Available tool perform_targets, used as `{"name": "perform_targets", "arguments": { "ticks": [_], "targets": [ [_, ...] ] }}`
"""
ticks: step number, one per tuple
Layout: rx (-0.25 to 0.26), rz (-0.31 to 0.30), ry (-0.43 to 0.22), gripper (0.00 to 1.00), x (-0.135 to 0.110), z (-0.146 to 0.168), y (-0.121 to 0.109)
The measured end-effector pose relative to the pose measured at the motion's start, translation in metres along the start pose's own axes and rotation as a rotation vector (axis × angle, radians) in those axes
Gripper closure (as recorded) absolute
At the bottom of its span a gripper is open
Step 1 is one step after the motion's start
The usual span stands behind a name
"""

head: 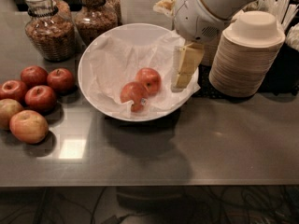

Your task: Pick apple from white bowl

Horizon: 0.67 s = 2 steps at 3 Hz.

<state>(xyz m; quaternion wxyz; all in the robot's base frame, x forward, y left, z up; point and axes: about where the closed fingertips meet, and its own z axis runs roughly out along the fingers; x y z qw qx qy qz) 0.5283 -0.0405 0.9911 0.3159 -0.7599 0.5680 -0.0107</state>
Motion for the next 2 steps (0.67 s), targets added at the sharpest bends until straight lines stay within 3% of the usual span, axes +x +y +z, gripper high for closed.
{"name": "perform_targets", "arguments": {
  "ticks": [2],
  "targets": [
    [-0.084, -0.105, -0.087, 0.00, -0.018, 0.041, 0.013]
  ]
}}
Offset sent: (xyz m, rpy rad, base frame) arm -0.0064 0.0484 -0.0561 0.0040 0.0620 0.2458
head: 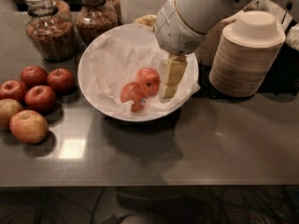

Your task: Pick apple from white bowl

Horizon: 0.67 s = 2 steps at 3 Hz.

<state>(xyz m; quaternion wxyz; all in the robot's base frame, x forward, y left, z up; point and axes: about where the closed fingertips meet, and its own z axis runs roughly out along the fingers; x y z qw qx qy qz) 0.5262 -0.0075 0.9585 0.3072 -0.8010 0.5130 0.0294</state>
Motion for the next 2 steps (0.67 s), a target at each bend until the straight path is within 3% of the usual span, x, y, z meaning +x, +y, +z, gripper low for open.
{"name": "perform_targets", "arguments": {
  "ticks": [2],
  "targets": [
    [-0.014, -0.165, -0.055, 0.00, -0.018, 0.030, 0.007]
  ]
}}
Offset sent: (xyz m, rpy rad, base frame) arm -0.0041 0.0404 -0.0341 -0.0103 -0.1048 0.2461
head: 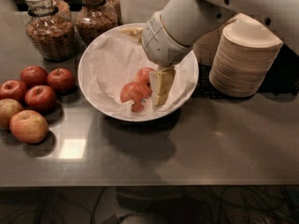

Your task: Pick apple from white bowl

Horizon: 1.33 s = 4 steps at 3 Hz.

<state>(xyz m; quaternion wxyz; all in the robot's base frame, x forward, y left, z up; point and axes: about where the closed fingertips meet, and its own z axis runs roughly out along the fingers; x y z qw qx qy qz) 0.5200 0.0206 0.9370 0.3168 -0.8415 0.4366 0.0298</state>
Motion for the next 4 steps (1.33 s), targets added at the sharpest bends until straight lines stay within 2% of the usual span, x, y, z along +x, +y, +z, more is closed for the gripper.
{"name": "perform_targets", "arguments": {
  "ticks": [2, 3, 4],
  "targets": [
    [0.026, -0.102, 0.028, 0.00, 0.001, 0.015, -0.020],
    [0.026, -0.102, 0.028, 0.00, 0.001, 0.015, -0.020],
    [0.026, -0.063, -0.001, 0.00, -0.003, 0.031, -0.009]
  ]
}}
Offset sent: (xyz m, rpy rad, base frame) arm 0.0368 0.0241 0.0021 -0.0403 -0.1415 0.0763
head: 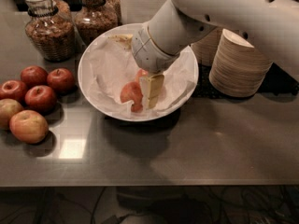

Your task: Pick apple from white bowl

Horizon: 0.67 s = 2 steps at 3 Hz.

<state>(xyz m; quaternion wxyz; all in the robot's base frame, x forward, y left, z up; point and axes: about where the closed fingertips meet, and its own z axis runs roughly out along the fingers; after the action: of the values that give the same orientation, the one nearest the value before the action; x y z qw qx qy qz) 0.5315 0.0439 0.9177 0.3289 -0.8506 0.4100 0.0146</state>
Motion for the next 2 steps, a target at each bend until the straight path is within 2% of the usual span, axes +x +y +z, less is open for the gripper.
{"name": "perform_targets", "arguments": {
  "ticks": [1, 2],
  "targets": [
    [-0.002, 0.032, -0.030, 0.00, -0.0034, 0.0161, 0.0158],
    [-0.005, 0.043, -0.042, 0.00, -0.0061, 0.0232, 0.0210]
  ]
}}
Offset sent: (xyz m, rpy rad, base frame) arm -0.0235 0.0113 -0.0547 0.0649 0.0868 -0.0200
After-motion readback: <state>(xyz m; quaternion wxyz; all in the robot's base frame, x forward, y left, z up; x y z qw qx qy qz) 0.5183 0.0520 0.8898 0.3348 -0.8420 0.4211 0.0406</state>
